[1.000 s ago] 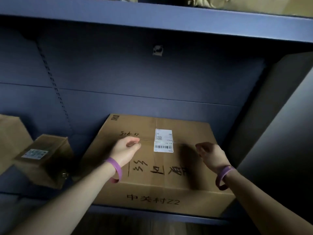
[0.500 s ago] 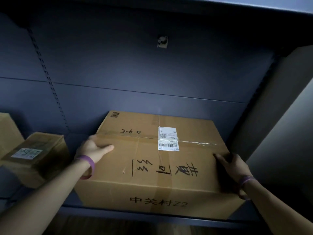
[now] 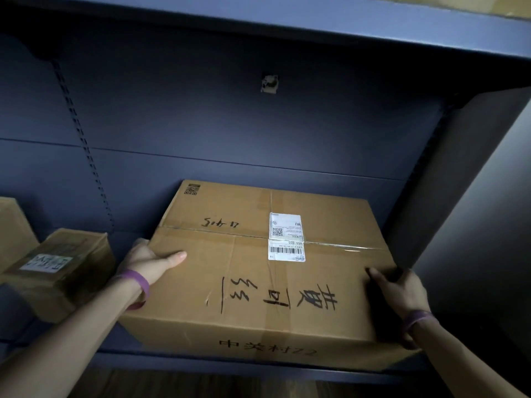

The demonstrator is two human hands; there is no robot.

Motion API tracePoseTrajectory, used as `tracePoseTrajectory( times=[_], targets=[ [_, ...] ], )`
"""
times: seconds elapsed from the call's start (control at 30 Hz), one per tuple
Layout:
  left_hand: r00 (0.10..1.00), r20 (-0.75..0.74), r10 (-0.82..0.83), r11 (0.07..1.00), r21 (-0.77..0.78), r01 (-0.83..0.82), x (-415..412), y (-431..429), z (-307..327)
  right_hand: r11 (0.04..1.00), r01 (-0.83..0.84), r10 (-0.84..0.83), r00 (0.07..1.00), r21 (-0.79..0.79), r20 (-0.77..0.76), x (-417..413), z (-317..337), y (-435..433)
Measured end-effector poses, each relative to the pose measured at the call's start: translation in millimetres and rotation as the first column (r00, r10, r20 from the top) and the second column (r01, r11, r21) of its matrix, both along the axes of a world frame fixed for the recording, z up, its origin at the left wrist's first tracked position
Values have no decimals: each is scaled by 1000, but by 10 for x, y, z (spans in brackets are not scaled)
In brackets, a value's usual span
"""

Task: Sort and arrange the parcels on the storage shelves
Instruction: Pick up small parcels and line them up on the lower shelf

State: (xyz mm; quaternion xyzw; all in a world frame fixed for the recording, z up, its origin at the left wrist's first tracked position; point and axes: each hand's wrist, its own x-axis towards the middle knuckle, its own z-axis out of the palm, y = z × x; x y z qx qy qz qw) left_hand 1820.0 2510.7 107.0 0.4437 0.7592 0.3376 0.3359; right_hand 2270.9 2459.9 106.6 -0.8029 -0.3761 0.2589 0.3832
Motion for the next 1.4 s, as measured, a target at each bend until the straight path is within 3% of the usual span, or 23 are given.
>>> tracePoseTrajectory(
  times=[0.33, 0.7, 0.83, 1.0, 1.4],
  targets=[
    [992, 110, 63, 965, 247, -88, -35, -592, 62, 947, 147, -120, 987, 286, -108, -99, 61, -435],
    [992, 95, 80, 948, 302, -106, -67, -683, 149, 939, 150, -115, 985, 308, -127, -204, 94, -524],
    [997, 59, 53, 954, 292, -68, -84, -475, 275, 980, 108, -113, 993, 168, 21, -205, 297, -370],
    [1000, 23, 16, 991, 135, -19, -77, -209, 103, 997, -21, 29, 995, -78, 99, -167, 309, -215],
    [997, -76, -2, 1000, 4, 2, -14, 263, -208, 984, -6, 35, 987, -178, 157, -150, 74, 210]
  ],
)
